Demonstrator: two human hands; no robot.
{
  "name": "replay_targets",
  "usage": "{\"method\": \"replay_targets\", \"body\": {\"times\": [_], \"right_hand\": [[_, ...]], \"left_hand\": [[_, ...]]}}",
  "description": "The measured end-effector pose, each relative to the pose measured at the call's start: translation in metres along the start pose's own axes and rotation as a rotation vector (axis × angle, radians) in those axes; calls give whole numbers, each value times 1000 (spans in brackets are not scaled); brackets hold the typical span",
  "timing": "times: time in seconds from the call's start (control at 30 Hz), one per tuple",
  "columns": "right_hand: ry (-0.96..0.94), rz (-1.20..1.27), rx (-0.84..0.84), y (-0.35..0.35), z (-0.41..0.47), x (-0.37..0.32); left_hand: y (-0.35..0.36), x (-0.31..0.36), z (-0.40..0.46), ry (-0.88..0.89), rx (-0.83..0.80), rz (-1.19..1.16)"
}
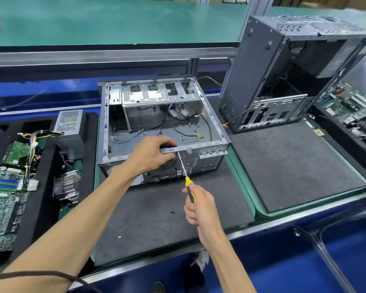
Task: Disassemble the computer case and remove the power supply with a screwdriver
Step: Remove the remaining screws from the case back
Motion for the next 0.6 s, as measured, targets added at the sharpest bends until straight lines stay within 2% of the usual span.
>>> {"method": "replay_targets", "body": {"times": [0.2, 0.3, 0.37, 0.53, 0.6], "right_hand": [[37, -5, 15, 2, -1, 0], [82, 78, 0, 5, -2, -1], [161, 252, -37, 5, -4, -1], [515, 1088, -288, 22, -14, -2], [547, 1129, -268, 29, -16, -5]], "left_hand": [[1, -1, -1, -5, 15, 7], [1, -1, -2, -8, 20, 8], [1, -1, -2, -10, 20, 5], [2, 0, -2, -1, 45, 38], [2, 1, -2, 3, 53, 45]]}}
Point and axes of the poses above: each hand's wrist, its own z-axis towards the middle knuckle, its own y-axis out of the palm, x = y × z, the point moved 3 cm from there along z, towards the middle knuckle, and after that the axes turned 8 degrees about -y, right-handed, at the moved point
